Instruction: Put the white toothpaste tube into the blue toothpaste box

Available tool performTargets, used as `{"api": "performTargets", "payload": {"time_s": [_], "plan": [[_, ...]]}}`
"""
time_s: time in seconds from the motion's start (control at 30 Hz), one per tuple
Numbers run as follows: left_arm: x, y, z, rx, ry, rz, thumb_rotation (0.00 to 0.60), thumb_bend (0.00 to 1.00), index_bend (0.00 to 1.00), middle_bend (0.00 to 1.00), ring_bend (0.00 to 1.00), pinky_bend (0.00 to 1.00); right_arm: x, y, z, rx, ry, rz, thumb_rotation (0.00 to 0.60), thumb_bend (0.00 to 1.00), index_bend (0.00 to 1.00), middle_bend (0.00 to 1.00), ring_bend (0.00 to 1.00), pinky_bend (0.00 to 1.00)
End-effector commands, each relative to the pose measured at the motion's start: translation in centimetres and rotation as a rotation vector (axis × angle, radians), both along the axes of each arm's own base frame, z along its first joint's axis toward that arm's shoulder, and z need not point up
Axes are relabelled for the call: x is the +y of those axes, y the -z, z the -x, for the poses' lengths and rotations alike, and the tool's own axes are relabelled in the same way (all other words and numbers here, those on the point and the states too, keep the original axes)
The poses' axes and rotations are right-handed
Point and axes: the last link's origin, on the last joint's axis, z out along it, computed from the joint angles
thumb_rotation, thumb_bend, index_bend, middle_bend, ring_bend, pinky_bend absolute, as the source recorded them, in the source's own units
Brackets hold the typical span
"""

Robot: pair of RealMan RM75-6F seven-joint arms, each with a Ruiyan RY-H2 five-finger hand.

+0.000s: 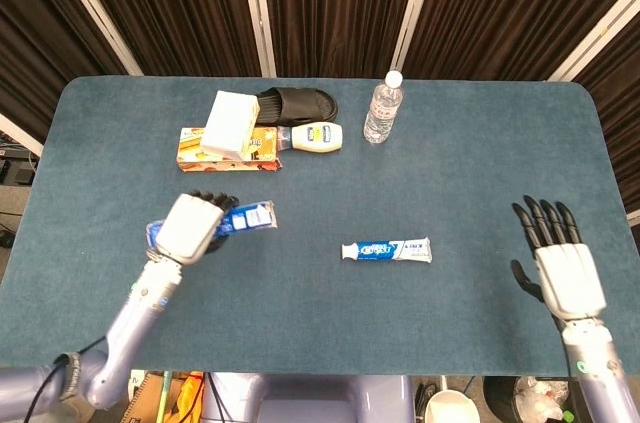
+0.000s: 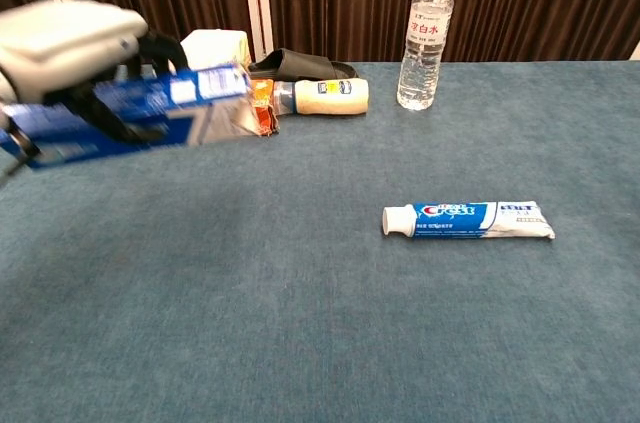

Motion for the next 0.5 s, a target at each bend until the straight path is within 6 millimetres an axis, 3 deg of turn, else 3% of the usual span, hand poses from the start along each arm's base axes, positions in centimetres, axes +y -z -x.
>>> {"api": "performTargets", "payload": {"time_s": [0.03, 0.2, 0.5], "plan": [[0.7, -2.0, 0.9, 0.018, 0.065, -0.067, 0.600, 0.39, 0.39, 0.54, 0.53, 0.56, -3.1, 2.1, -3.1, 0.026, -0.020, -0.067, 0.600, 0.36, 0.03, 0.08, 0.00, 0.00], [0.8, -3.2, 2.1, -0.002, 0.105, -0.058, 0.600, 0.39, 0.39, 0.54, 0.53, 0.56, -4.9, 5.4, -5.7, 0.041, 0.029, -0.180, 0.600, 0.36, 0.09, 0.11, 0.01, 0.00], [0.8, -3.7, 3.2, -0.091, 0.064, -0.025, 0.600, 0.39, 0.39, 0.54, 0.53, 0.56, -4.6, 10.5, -7.5, 0.084, 0.104, -0.362, 0.600, 0.36, 0.11, 0.13, 0.02, 0.00]]}}
